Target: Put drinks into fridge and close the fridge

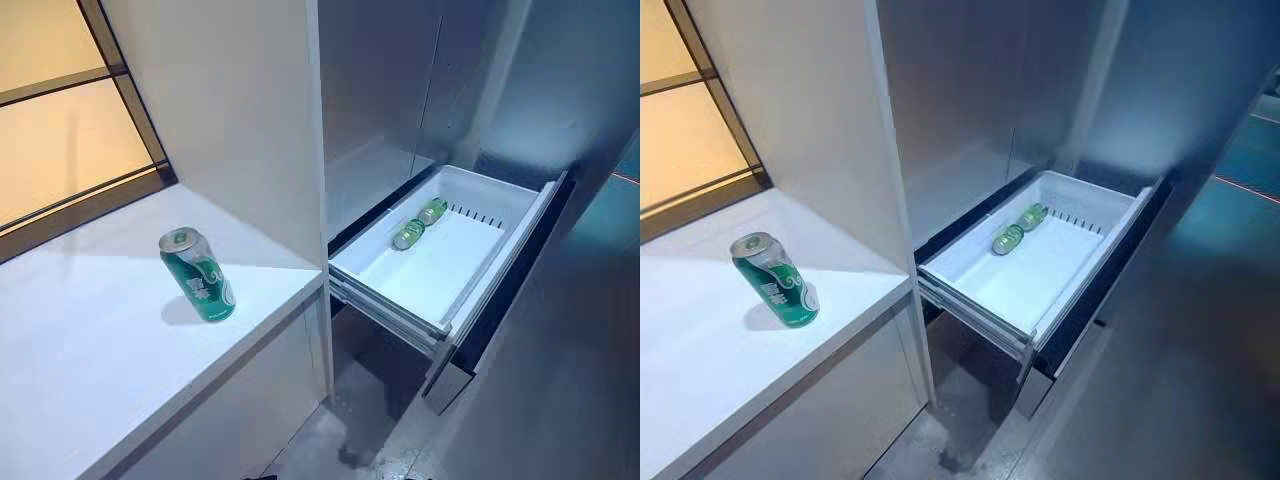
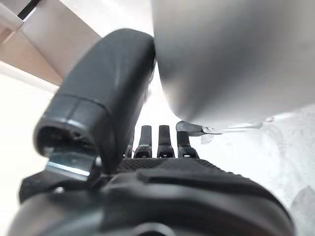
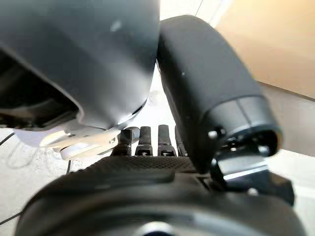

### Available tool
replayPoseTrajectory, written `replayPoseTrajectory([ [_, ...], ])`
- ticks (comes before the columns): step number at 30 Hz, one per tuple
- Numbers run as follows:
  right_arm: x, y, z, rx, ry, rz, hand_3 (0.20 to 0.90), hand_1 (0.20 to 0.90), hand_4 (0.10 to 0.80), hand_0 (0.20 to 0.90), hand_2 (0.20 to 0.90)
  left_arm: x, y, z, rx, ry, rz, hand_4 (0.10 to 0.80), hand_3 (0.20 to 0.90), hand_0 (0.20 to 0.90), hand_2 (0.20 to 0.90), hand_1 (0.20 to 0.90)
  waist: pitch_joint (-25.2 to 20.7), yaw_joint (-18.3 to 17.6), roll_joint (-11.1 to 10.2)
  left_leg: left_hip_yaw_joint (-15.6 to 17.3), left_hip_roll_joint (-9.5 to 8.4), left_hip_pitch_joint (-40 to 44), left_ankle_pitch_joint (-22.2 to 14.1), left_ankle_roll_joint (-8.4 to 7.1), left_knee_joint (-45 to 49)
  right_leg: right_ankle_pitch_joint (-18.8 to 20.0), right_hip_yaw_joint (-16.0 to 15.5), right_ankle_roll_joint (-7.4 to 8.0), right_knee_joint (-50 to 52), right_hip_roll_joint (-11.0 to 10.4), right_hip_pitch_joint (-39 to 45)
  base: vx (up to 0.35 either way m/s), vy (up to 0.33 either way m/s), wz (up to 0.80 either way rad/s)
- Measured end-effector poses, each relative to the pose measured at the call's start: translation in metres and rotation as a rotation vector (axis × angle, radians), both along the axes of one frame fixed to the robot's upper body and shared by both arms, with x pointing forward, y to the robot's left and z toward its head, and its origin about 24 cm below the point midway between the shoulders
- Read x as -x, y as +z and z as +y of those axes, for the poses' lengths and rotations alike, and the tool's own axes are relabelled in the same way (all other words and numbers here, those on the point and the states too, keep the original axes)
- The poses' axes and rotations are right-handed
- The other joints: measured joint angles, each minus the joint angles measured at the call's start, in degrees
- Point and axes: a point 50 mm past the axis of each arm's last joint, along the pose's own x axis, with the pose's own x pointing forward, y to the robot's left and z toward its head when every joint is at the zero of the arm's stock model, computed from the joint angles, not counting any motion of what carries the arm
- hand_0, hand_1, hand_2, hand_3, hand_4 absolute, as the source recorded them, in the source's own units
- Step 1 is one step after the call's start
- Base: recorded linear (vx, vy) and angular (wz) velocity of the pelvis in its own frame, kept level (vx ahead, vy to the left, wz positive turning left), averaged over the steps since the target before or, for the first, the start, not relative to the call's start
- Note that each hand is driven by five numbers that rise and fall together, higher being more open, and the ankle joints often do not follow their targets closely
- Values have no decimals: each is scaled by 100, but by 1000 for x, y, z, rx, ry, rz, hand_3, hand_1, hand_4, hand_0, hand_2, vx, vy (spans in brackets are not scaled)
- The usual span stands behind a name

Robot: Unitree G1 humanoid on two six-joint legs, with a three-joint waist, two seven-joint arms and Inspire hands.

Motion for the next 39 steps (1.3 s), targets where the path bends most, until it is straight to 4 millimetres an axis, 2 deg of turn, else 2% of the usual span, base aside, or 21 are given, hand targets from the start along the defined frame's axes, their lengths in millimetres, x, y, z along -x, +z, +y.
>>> replayPoseTrajectory([
  [14,-1,0,0,3,22,6,900,900,800,900,900,-3,1,0,-8,-9,-64,800,900,900,900,900,10,56,-7,-6,-1,-6,0,0,1,0,-10,1,-6,-1,-1,0,0,0],
  [17,-2,0,-1,3,24,10,900,900,800,900,900,-11,4,-1,6,-35,-140,800,900,900,900,900,16,62,-5,-6,-2,-15,0,-1,0,-1,-11,2,-4,-3,-12,0,0,0],
  [23,-9,3,-7,1,31,7,900,900,800,900,900,-49,21,-10,138,-117,-372,800,900,900,900,900,90,58,38,-6,-3,-46,2,-1,2,2,-29,1,-17,-6,-35,-34,7,1],
  [25,-12,5,-13,11,35,-3,900,900,800,900,900,-68,35,-15,256,-148,-469,800,900,900,900,900,153,67,72,-8,-8,-51,4,0,2,25,-40,6,-21,-11,-36,-38,36,3],
  [28,-20,8,-16,22,57,-31,900,900,800,900,900,-99,66,-23,438,-243,-617,800,900,900,900,900,211,70,119,-15,-10,-64,7,3,1,36,-48,8,-37,-11,-34,-22,15,2],
  [31,-25,10,-18,24,67,-46,900,900,800,900,900,-121,99,-31,608,-341,-730,800,900,900,900,900,243,69,165,-15,-11,-64,6,3,2,37,-48,9,-45,-10,-32,0,0,0],
  [33,-24,10,-18,22,67,-44,900,900,800,900,900,-133,126,-39,720,-403,-785,800,900,900,900,900,250,80,167,-25,-9,-66,6,3,0,38,-51,8,-53,-7,-29,0,0,0],
  [34,-24,10,-18,23,67,-44,900,900,800,900,900,-135,133,-42,751,-406,-794,800,900,900,900,900,249,80,171,-26,-9,-51,6,3,1,39,-51,8,-59,-8,-25,0,0,0],
  [35,-23,10,-18,23,67,-41,900,900,800,900,900,-140,153,-51,840,-436,-829,800,900,900,900,900,253,88,167,-30,-10,-32,6,3,-1,42,-50,10,-63,-7,-17,0,0,0],
  [39,-15,8,-18,26,57,-30,900,900,800,900,900,-141,206,-82,1234,-434,-911,800,900,900,900,900,253,211,164,-52,-15,-9,6,4,-3,61,-43,17,-101,-9,22,0,0,0],
])
